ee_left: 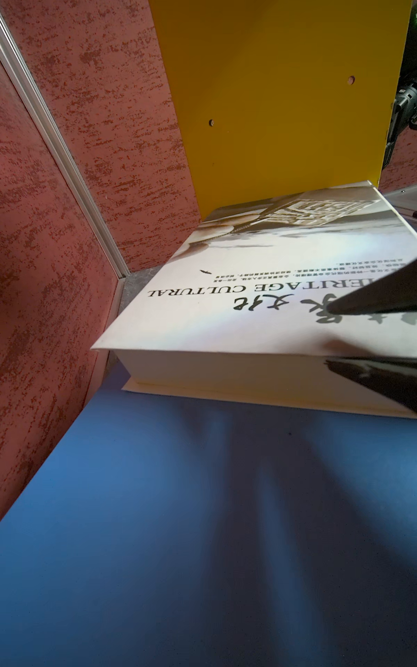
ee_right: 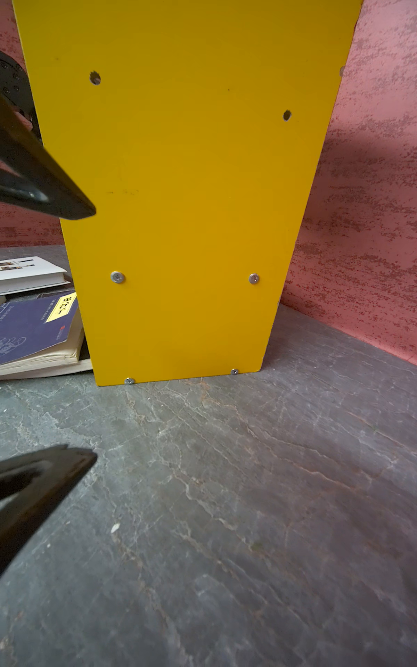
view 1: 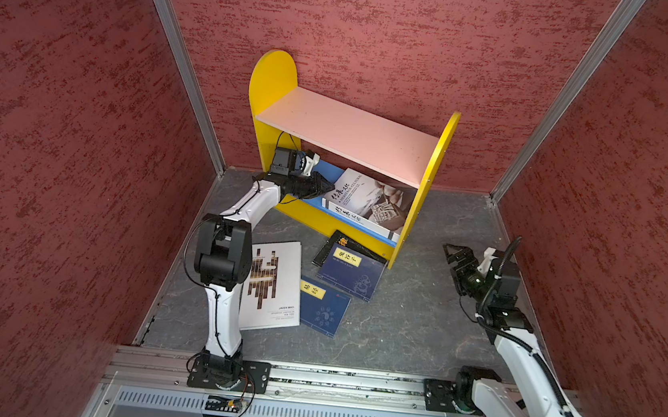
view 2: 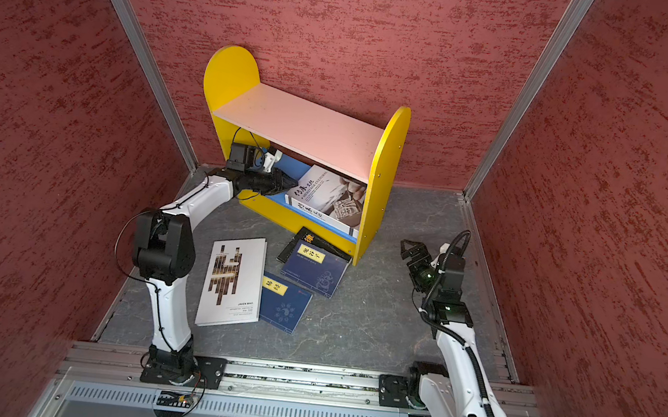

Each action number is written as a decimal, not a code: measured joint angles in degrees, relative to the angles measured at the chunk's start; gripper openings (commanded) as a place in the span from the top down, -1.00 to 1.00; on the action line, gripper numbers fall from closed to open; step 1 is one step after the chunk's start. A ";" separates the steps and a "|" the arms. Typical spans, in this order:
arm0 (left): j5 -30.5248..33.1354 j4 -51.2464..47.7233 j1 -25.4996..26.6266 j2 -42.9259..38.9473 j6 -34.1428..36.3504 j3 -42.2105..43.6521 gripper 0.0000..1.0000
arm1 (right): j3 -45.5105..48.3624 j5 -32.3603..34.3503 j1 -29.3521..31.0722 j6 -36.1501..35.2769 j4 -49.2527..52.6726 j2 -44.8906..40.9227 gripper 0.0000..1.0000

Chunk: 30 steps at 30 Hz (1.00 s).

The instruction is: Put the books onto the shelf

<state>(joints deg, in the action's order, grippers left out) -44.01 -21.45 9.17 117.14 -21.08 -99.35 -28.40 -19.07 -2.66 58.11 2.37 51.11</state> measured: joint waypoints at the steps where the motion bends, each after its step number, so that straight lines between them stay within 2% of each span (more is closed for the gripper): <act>1: 0.33 -0.20 0.02 0.00 0.17 -0.04 0.71 | -0.04 0.04 0.00 -0.02 -0.04 0.09 -0.98; 9: 1.25 -0.48 0.04 0.00 0.98 -0.11 1.00 | -0.04 0.31 0.00 -0.04 -0.46 0.24 -0.98; 15: -0.79 1.51 -0.57 -0.04 -0.72 0.94 1.00 | -0.04 0.46 0.00 -0.02 -0.50 0.26 -0.98; 20: -5.81 4.90 -2.43 -1.31 -2.71 5.07 1.00 | -0.04 1.16 0.00 -0.02 -0.39 0.02 -0.98; 30: -13.20 0.37 -5.44 -3.54 -1.11 7.32 1.00 | -0.04 2.25 0.00 -0.02 0.35 -2.58 -0.98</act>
<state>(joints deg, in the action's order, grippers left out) -57.21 -21.08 3.73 113.60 -22.20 -92.03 -28.45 -16.82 -2.66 58.08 2.72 48.53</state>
